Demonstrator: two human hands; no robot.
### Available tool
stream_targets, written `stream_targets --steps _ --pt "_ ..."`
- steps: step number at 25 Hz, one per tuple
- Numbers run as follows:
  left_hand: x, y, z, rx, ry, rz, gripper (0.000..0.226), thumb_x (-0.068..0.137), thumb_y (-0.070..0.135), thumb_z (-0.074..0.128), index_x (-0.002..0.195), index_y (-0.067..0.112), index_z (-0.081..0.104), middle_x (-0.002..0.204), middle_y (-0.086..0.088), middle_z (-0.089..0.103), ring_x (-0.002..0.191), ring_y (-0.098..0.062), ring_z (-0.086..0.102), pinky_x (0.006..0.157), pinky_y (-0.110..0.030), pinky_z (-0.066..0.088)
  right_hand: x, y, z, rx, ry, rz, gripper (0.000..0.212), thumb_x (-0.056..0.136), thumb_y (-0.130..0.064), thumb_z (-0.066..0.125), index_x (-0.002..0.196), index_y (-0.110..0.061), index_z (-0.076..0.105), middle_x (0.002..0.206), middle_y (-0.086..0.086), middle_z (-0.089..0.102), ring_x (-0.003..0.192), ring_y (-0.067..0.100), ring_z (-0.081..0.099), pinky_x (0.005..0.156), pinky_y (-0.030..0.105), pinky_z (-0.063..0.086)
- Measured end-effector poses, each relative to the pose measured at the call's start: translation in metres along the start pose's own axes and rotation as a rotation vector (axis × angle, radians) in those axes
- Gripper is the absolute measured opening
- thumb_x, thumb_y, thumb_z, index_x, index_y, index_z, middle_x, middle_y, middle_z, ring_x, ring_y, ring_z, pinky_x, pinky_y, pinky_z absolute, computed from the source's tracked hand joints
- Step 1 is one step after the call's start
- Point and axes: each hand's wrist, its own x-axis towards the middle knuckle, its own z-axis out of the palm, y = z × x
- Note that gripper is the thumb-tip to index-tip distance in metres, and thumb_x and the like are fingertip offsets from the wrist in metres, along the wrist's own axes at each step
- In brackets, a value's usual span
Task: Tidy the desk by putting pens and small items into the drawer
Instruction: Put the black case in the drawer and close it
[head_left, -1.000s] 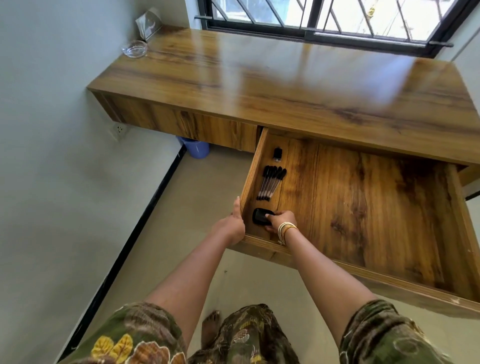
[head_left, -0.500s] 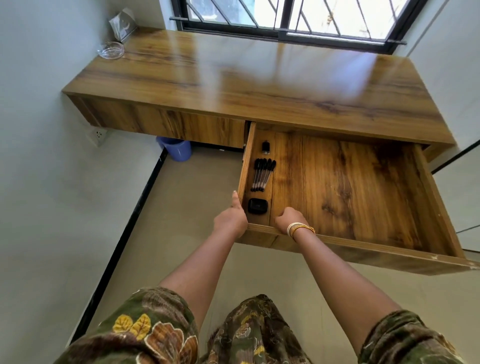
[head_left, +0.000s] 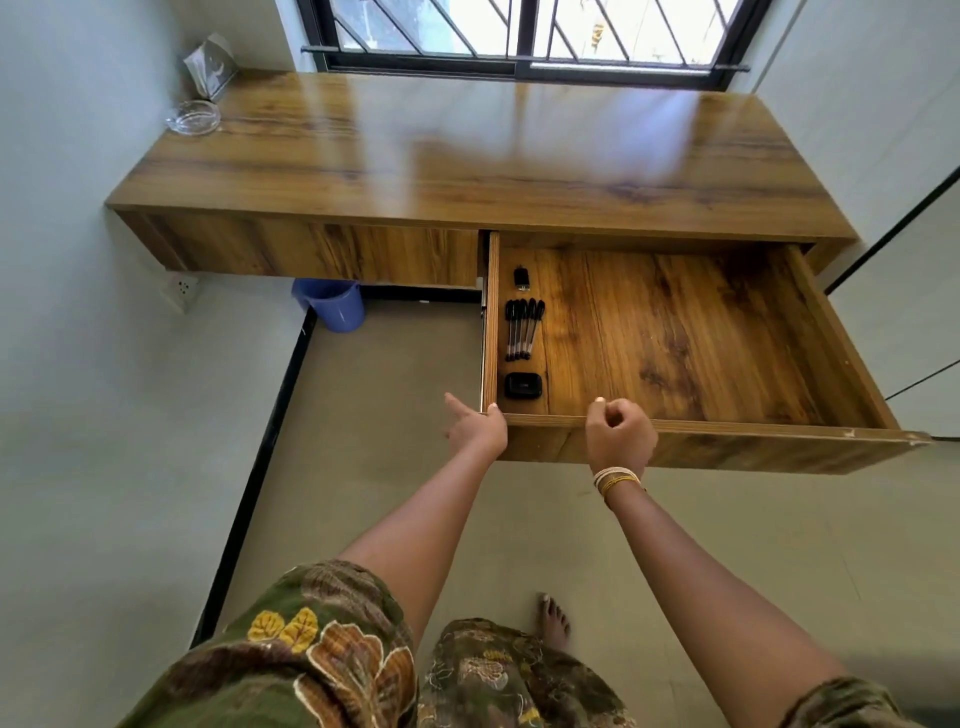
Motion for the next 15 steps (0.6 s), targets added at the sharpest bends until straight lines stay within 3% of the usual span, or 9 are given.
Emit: stream_targets --steps 3,6,10,15 --pt "-0.01 0.01 -0.004 -0.571 -0.183 -0.385 0.064 0.094 0.043 0.053 0.145 0.02 0.021 0.139 -0.016 0.044 0.119 -0.044 0.052 0.087 -0.06 0.052 -0.002 0.002 0.005 0.126 0.204 0.44 0.025 0.081 -0.029 0.069 0.081 -0.007 0.059 0.089 0.008 0.062 0.079 0.02 0.055 0.073 0.034 0.048" --pt "-0.016 0.022 -0.008 -0.756 -0.321 -0.404 0.046 0.104 0.03 0.034 0.146 0.014 0.027 0.14 -0.021 0.043 0.117 -0.043 0.056 0.095 -0.058 0.049 0.016 0.003 0.009 0.403 0.218 0.933 0.051 0.078 -0.03 0.074 0.115 -0.004 0.05 0.107 0.009 0.058 0.096 0.025 0.06 0.089 0.041 0.051" --pt "-0.004 0.035 -0.01 -0.833 -0.309 -0.443 0.046 0.104 0.017 0.028 0.15 0.01 0.024 0.148 -0.024 0.036 0.132 -0.042 0.044 0.097 -0.055 0.049 0.031 -0.001 0.018 0.502 0.2 0.99 0.06 0.084 -0.024 0.07 0.129 -0.006 0.035 0.12 0.015 0.055 0.089 0.033 0.067 0.081 0.042 0.059" --pt "0.025 0.057 -0.006 -0.869 -0.359 -0.423 0.05 0.103 0.024 0.037 0.15 0.011 0.024 0.151 -0.024 0.031 0.135 -0.042 0.041 0.093 -0.054 0.052 0.057 -0.001 0.039 0.353 0.034 0.882 0.055 0.094 -0.034 0.056 0.132 -0.002 0.032 0.131 0.019 0.051 0.115 0.039 0.055 0.098 0.046 0.048"
